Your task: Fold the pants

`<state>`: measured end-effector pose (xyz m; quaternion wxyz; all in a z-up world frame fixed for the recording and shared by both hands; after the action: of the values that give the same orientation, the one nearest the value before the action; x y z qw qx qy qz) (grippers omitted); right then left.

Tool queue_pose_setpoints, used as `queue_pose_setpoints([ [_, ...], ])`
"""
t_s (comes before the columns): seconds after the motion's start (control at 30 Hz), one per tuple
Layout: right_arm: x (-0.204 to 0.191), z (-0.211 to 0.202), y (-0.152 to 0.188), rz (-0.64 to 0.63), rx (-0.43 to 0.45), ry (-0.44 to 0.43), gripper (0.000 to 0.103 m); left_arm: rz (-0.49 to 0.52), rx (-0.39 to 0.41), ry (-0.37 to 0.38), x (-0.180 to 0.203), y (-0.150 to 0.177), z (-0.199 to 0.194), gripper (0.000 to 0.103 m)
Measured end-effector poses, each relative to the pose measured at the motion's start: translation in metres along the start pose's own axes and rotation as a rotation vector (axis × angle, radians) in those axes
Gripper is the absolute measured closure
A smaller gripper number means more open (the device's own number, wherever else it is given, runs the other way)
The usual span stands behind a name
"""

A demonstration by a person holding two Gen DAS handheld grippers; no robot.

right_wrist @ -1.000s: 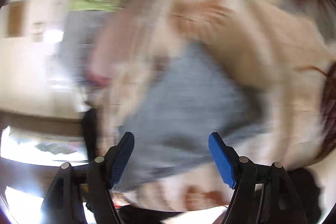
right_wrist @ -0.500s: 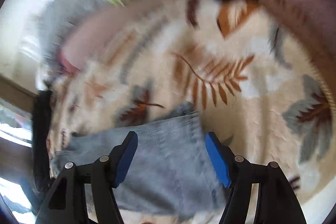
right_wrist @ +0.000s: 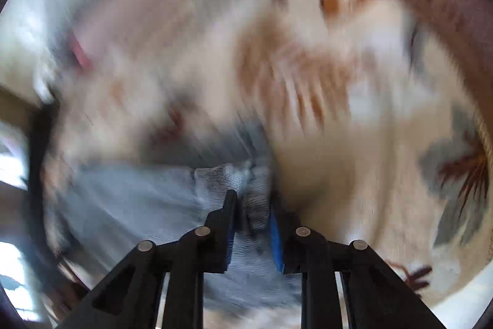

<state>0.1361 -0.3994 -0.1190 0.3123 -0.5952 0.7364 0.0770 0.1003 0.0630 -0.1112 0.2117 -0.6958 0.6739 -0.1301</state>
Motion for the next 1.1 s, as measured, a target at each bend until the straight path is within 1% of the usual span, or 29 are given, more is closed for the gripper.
queue_pose_setpoints([
  [0.03,0.000,-0.007,0.000,0.004,0.037,-0.024,0.059,0.010,0.002,-0.009,0.001,-0.001,0.001,0.045],
  [0.07,-0.002,-0.017,-0.001,0.025,0.087,-0.073,0.045,0.017,0.005,-0.019,0.002,0.000,0.000,0.045],
  [0.1,-0.001,-0.034,-0.002,0.067,0.168,-0.113,0.038,0.022,0.005,-0.023,0.003,0.000,0.001,0.045],
  [0.17,-0.001,-0.056,-0.002,0.070,0.245,-0.093,0.037,0.026,0.006,-0.027,0.003,0.000,0.001,0.044],
  [0.2,-0.006,-0.061,-0.002,0.043,0.239,-0.095,0.034,0.026,0.005,-0.025,0.003,0.000,0.001,0.043],
  [0.23,-0.007,-0.060,-0.002,0.034,0.216,-0.103,0.033,0.028,0.005,-0.024,0.004,0.001,0.001,0.041],
  [0.3,-0.004,-0.050,-0.008,0.062,0.157,-0.140,0.033,0.038,0.006,-0.023,0.006,0.001,0.001,0.037],
  [0.33,0.001,-0.040,-0.014,0.105,0.112,-0.179,0.033,0.045,0.008,-0.025,0.008,0.001,0.001,0.035],
  [0.4,0.015,-0.031,-0.022,0.197,0.069,-0.248,0.033,0.067,0.014,-0.042,0.012,0.002,0.002,0.033],
  [0.43,0.016,-0.020,-0.028,0.229,0.030,-0.283,0.033,0.075,0.017,-0.048,0.012,0.002,0.002,0.033],
  [0.47,0.009,-0.001,-0.032,0.243,-0.013,-0.303,0.037,0.080,0.022,-0.049,0.013,0.003,0.002,0.033],
  [0.5,0.008,0.008,-0.033,0.262,-0.050,-0.318,0.053,0.082,0.023,-0.046,0.012,0.003,0.002,0.033],
  [0.53,0.006,0.016,-0.036,0.276,-0.064,-0.341,0.061,0.082,0.023,-0.042,0.012,0.002,0.002,0.033],
  [0.6,-0.002,0.019,-0.041,0.258,-0.069,-0.380,0.073,0.078,0.023,-0.029,0.010,0.002,0.001,0.033],
  [0.63,-0.005,0.019,-0.042,0.246,-0.066,-0.390,0.076,0.080,0.023,-0.026,0.010,0.002,0.002,0.033],
  [0.67,-0.012,0.014,-0.046,0.212,-0.032,-0.406,0.080,0.083,0.025,-0.028,0.011,0.002,0.002,0.033],
  [0.7,-0.018,0.005,-0.051,0.170,0.021,-0.409,0.083,0.089,0.027,-0.032,0.011,0.002,0.002,0.033],
  [0.73,-0.027,-0.009,-0.056,0.098,0.085,-0.381,0.084,0.096,0.030,-0.036,0.012,0.003,0.002,0.032],
  [0.77,-0.035,-0.019,-0.057,0.034,0.127,-0.344,0.084,0.101,0.034,-0.040,0.013,0.003,0.002,0.032],
  [0.8,-0.037,-0.026,-0.058,0.008,0.156,-0.305,0.083,0.106,0.039,-0.046,0.014,0.003,0.002,0.032],
  [0.83,-0.031,-0.021,-0.056,0.018,0.157,-0.253,0.083,0.109,0.041,-0.048,0.014,0.004,0.002,0.032],
  [0.87,-0.024,-0.009,-0.051,0.017,0.115,-0.195,0.083,0.110,0.044,-0.051,0.014,0.004,0.003,0.031],
  [0.9,-0.016,0.007,-0.043,0.025,0.049,-0.156,0.079,0.111,0.046,-0.051,0.015,0.004,0.003,0.030],
  [0.93,-0.011,0.017,-0.037,0.045,0.005,-0.144,0.078,0.113,0.047,-0.052,0.015,0.004,0.003,0.029],
  [0.97,-0.008,0.017,-0.034,0.056,0.010,-0.153,0.074,0.116,0.047,-0.055,0.015,0.004,0.003,0.029],
  [1.0,-0.006,0.008,-0.032,0.063,0.054,-0.165,0.065,0.116,0.047,-0.055,0.015,0.004,0.003,0.029],
  [1.03,-0.005,-0.004,-0.031,0.073,0.096,-0.142,0.056,0.117,0.046,-0.052,0.015,0.004,0.003,0.029],
  [1.07,-0.004,-0.022,-0.028,0.086,0.152,-0.128,0.040,0.116,0.044,-0.046,0.015,0.004,0.002,0.029],
  [1.1,-0.006,-0.033,-0.024,0.088,0.181,-0.143,0.037,0.113,0.042,-0.041,0.014,0.003,0.002,0.029],
])
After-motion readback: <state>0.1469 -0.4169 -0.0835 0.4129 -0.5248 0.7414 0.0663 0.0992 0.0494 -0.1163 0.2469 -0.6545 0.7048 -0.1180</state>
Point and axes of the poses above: each gripper's, at about its wrist camera, not at the fingertips, and z roughly the way its jaws point, x to its right, y to its underside, the point moved 6 cm from there along z, roughly the way its jaws point, and after that the axes turned 15 degrees about -y, right-handed, at the moved point
